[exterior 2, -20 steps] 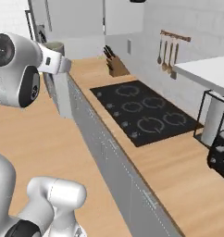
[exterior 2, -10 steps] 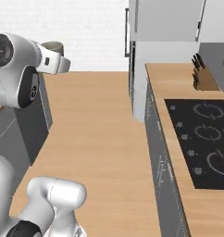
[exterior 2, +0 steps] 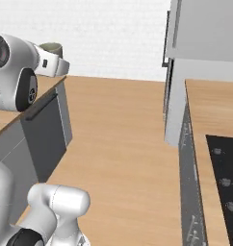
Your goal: Gather all objects into one cabinet and sort the glasses and bowls to opposite sides.
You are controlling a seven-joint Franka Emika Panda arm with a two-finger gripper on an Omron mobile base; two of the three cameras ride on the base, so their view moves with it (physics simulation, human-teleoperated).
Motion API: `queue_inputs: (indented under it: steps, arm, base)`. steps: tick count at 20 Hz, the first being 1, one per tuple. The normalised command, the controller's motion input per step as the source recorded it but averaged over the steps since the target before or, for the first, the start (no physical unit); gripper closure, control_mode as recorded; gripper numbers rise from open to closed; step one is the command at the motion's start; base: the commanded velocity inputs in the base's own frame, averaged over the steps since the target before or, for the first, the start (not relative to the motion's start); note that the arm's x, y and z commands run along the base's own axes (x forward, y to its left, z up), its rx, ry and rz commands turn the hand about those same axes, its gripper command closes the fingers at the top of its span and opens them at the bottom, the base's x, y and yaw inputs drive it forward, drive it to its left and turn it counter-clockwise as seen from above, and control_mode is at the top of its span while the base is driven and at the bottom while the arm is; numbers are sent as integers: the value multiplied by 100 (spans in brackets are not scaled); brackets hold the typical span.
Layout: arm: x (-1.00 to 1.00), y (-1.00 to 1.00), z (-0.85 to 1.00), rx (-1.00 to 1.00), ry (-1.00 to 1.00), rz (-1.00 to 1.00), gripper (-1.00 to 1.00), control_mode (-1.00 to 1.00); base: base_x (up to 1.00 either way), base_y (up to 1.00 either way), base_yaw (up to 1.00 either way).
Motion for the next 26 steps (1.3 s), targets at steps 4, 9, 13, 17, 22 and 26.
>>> queue_inputs:
  steps: [4,9,13,17,22,26]
  arm:
    - [0,0,0,0,0,0,100,100]
    - [0,0,0,0,0,0,100,100]
    - [0,0,0,0,0,0,100,100]
    - [0,0,0,0,0,0,100,100]
    - [0,0,0,0,0,0,100,100]
    - [0,0,0,0,0,0,100,100]
  base:
    - [100,23,26]
    - [100,10,13]
    - [100,0,0]
    - [100,0,-1]
    - [100,0,-8]
    - [80,0,-19]
